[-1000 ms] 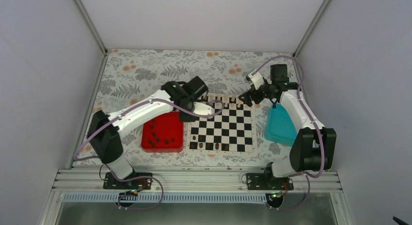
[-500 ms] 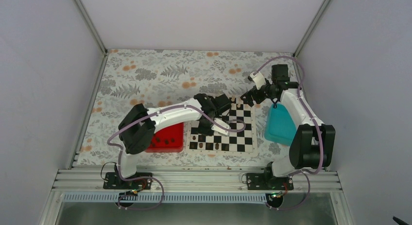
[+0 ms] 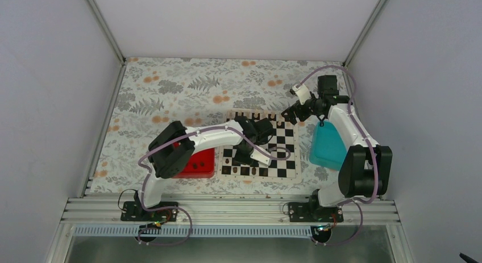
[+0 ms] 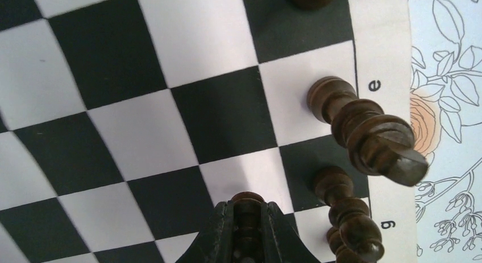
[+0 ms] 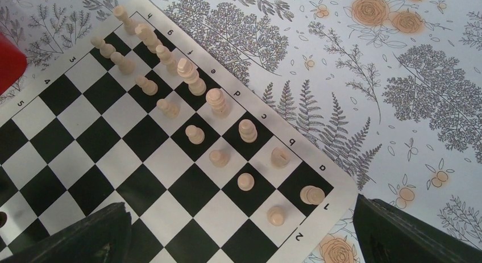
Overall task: Set up the chess pieces on the board
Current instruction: Place the chess piece on the chessboard, then pick up the chess piece from the storage box.
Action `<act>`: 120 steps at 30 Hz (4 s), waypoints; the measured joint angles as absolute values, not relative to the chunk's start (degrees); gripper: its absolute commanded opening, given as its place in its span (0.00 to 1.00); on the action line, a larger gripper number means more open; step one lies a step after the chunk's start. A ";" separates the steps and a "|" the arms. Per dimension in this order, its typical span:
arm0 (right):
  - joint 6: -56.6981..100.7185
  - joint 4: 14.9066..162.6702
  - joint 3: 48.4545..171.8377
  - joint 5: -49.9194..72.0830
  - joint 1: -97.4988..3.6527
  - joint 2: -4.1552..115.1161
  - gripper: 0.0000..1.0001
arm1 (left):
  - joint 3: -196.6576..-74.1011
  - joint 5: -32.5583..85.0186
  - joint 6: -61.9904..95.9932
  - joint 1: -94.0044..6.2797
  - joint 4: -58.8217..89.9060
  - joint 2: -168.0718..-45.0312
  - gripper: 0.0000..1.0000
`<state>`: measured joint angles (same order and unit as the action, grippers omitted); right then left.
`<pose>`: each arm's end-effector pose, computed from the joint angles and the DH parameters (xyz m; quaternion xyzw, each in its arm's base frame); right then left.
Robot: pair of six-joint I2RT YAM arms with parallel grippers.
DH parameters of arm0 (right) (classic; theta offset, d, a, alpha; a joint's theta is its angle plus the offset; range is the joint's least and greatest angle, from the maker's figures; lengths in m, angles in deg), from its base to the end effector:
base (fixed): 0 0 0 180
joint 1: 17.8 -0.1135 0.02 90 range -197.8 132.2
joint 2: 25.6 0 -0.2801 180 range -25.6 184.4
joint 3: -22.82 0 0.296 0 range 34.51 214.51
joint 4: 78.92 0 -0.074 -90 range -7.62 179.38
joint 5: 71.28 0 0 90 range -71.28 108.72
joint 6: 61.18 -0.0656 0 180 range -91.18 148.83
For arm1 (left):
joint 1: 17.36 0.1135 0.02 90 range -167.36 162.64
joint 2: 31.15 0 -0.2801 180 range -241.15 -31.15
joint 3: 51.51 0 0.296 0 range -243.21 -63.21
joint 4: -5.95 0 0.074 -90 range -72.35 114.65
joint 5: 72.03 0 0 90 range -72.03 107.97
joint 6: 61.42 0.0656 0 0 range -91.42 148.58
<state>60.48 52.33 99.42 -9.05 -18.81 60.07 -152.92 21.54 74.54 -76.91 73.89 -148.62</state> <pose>0.3609 0.0369 0.2344 -0.3262 0.8764 0.1513 0.3204 0.2236 -0.3885 0.1414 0.7956 0.6028 -0.0371 0.0483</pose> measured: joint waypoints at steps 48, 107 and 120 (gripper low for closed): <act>60.70 51.36 99.63 -9.42 -18.81 60.26 1.00 | -152.59 19.86 74.64 -77.28 77.26 -145.38 0.20; 60.90 50.69 99.85 -10.12 -18.79 61.90 1.00 | -120.36 14.55 80.72 -35.17 66.75 -122.23 0.25; 60.97 50.49 99.90 -10.18 -18.79 62.58 1.00 | -120.14 13.52 80.66 -34.82 64.91 -122.28 0.26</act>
<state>60.97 50.49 99.90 -10.18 -18.79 62.58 -120.14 13.52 80.66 -34.82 64.91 -122.28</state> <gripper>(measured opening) 0.999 0.256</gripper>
